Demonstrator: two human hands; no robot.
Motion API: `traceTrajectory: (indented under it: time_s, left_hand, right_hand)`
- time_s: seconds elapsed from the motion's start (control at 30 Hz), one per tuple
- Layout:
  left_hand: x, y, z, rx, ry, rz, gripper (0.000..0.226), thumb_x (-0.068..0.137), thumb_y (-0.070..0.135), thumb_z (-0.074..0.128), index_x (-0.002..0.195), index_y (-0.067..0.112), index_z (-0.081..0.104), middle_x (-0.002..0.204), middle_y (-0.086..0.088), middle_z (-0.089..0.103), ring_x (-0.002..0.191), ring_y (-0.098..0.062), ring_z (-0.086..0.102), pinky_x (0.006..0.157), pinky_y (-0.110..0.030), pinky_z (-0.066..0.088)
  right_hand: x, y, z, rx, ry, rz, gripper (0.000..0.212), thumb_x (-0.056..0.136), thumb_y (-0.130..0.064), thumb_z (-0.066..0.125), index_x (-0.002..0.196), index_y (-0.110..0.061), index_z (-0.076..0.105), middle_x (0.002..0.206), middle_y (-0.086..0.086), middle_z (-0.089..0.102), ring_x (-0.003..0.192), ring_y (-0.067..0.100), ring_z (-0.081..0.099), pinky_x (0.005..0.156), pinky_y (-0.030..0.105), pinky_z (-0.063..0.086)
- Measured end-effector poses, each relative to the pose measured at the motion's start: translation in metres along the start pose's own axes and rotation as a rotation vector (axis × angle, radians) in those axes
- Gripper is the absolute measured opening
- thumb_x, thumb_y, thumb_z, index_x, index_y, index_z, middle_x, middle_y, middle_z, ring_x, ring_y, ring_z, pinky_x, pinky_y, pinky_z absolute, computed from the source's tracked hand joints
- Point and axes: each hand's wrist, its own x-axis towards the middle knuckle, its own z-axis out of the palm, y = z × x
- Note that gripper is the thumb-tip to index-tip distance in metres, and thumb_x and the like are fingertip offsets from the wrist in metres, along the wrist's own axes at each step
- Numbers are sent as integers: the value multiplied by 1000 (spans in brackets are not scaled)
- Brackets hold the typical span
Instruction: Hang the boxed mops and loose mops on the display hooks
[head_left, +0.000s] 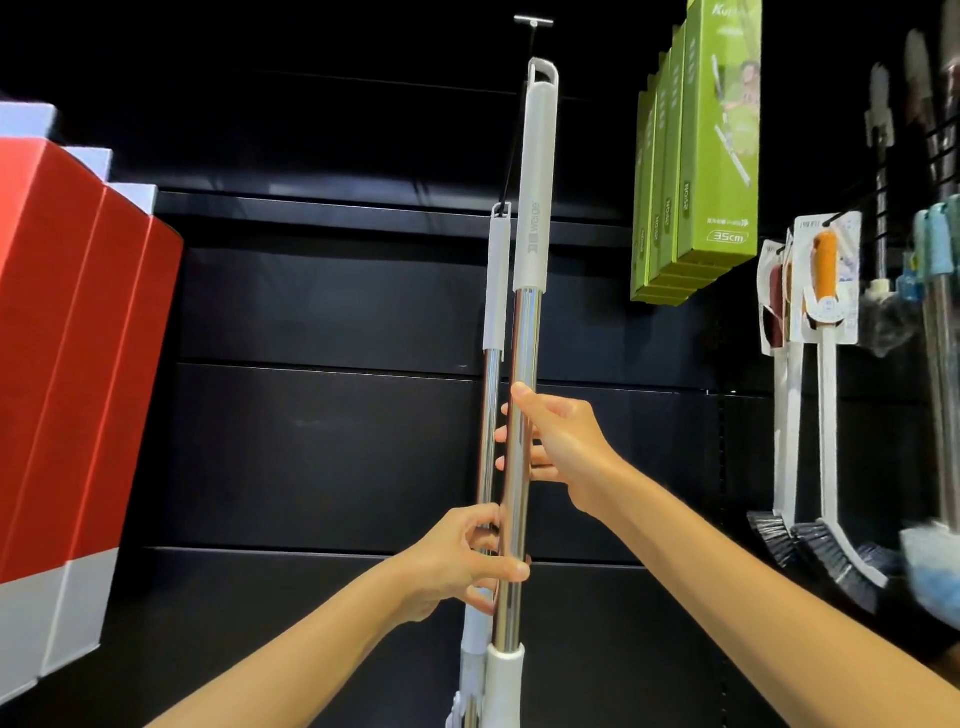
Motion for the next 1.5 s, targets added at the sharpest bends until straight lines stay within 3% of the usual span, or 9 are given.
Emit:
traceTrajectory:
  time_s: [0.3,0.5,0.83,0.97,1.23,1.5]
  left_hand:
    - [-2,-7,-8,-3,22,-12,39,80,11,74,110,27,54,112,-12,64,100,-24,67,75,-36,60]
    - [6,-14,-12,-15,12,-21,46,80,11,73,120,19,52,112,-15,64,99,-26,68,76,-38,60]
    - [39,-40,-24,-25,13,-43,41,80,10,73,115,18,54,105,-12,67,96,-26,69,80,-43,59]
    - [55,-54,-28,-34,14,-57,44,81,9,73,118,17,52,99,-8,68,95,-26,69,79,-43,59]
    - [89,-72,-38,-25,20,-68,35,82,8,71,111,19,53,100,-10,65,97,-29,68,79,-43,59]
    - [112,-86,-49,-14,-32,-68,34,81,10,72,109,19,54,99,-12,64,93,-27,69,76,-41,60]
  right_hand:
    - [3,-1,13,-37,-9,50,37,94,-44,50,113,-15,61,88,3,69,70,14,67,41,15,47]
    - [11,5,15,-38,-5,71,30,95,-43,50,108,-18,59,88,2,68,66,13,66,38,14,45]
    - [41,28,20,-57,8,117,28,95,-42,49,107,-18,58,91,4,68,70,14,65,47,20,47]
    - [58,45,23,-68,20,127,22,95,-42,50,99,-21,57,89,4,68,70,14,66,42,17,46]
    - [95,73,25,-79,35,153,21,95,-42,49,89,-23,57,91,5,69,74,18,67,54,25,48]
    - [120,89,23,-99,28,162,34,94,-43,50,110,-15,61,97,9,72,73,20,69,53,26,48]
